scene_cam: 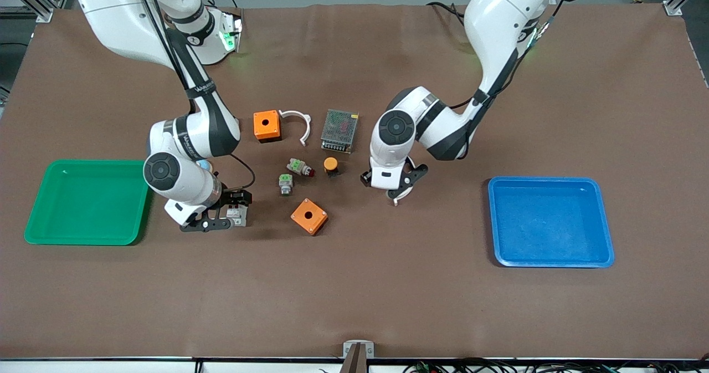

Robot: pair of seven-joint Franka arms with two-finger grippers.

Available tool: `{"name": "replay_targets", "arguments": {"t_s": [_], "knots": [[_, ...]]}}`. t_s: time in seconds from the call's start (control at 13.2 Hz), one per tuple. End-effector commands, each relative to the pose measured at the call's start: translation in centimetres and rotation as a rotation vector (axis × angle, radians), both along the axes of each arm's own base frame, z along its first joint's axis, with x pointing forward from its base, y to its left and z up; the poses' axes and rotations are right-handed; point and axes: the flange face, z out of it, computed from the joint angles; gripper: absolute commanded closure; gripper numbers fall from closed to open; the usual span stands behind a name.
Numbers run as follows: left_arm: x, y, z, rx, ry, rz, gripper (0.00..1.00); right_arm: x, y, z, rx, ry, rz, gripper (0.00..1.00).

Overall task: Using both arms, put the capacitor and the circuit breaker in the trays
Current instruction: 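Grasp the breaker with the right gripper while the left gripper grasps the capacitor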

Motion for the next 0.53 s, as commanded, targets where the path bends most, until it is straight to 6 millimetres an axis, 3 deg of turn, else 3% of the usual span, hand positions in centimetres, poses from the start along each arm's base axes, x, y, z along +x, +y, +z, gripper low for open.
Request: {"name": "replay_targets", "arguments": {"t_s": [0.0,0.45], "knots": [[0.0,-1.3,-0.7,-0.016,-0.043,0.026,0.26,0.1,-0.1,-1.4,0.007,-0.006,-0.020,0.35],[-0.5,-2.0,-2.7,-0.013,-0.069,-0.011,0.43,0.3,-0.4,-2.0,0.006,-0.010,-0.025,0.78]]}}
